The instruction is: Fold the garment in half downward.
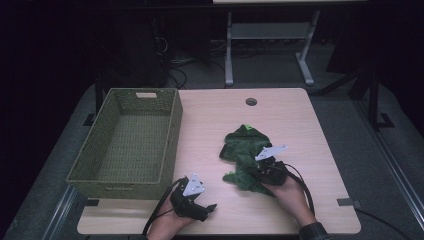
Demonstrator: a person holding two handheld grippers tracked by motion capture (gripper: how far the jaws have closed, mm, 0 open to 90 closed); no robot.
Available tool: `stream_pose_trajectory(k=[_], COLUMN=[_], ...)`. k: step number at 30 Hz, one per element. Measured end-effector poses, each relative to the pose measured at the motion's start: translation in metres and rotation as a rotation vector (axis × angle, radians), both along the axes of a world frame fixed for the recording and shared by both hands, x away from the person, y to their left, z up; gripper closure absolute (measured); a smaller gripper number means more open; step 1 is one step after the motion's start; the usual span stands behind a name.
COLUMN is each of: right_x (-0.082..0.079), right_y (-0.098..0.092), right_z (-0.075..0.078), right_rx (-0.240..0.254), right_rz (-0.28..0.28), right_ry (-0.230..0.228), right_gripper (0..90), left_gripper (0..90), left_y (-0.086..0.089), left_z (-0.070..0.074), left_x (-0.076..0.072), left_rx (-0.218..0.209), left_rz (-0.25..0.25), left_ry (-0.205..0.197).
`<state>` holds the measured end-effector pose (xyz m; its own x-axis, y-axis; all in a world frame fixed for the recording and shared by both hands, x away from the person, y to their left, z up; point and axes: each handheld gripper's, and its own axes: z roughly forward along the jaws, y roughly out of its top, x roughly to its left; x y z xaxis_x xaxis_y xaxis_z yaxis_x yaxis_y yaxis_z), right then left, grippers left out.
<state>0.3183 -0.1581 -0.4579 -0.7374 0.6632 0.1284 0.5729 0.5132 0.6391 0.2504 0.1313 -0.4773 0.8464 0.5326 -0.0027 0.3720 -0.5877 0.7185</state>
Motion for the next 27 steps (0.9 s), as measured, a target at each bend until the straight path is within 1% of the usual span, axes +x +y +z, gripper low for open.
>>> stream_pose_trajectory(k=[2, 4, 6, 9, 12, 16, 18, 22, 25, 27], right_x=[-0.001, -0.003, -0.006, -0.007, -0.011, -0.02, -0.026, -0.038, -0.044, -0.049], right_y=[-0.001, -0.006, -0.011, -0.023, -0.037, -0.056, -0.067, -0.09, -0.104, -0.112], right_z=[0.004, 0.011, 0.019, 0.026, 0.028, 0.029, 0.03, 0.032, 0.03, 0.027], right_rx=[0.0, 0.028, 0.065, 0.071, 0.078, 0.072, 0.081, 0.101, 0.104, 0.111], right_rz=[-0.003, -0.005, -0.023, -0.022, -0.024, -0.026, -0.036, -0.073, -0.086, -0.093], right_ry=[-0.019, -0.05, -0.063, -0.08, -0.085, -0.099, -0.109, -0.115, -0.105, -0.088], right_gripper=[85.5, 79.6, 78.1, 74.8, 70.0, 67.8, 67.4, 65.0, 63.4, 62.5], left_gripper=[12.6, 12.6, 12.7, 12.7, 12.7, 12.7, 12.7, 12.6, 12.6, 12.6], left_y=[0.0, 0.0, 0.0, 0.0, 0.0, 0.0, 0.0, 0.0, 0.0, 0.0], left_z=[0.0, 0.0, 0.0, 0.0, 0.0, 0.0, 0.0, 0.0, 0.0, 0.0], left_x=[0.0, 0.0, 0.0, 0.0, 0.0, 0.0, 0.0, 0.0, 0.0, 0.0], left_rx=[0.0, 0.0, 0.0, 0.001, 0.001, -0.001, -0.001, -0.001, -0.001, -0.001], left_rz=[0.0, 0.0, 0.0, -0.001, -0.001, 0.0, 0.0, 0.0, 0.0, 0.0], left_ry=[0.0, 0.0, 0.0, -0.003, -0.003, -0.001, 0.0, 0.0, 0.0, 0.0])
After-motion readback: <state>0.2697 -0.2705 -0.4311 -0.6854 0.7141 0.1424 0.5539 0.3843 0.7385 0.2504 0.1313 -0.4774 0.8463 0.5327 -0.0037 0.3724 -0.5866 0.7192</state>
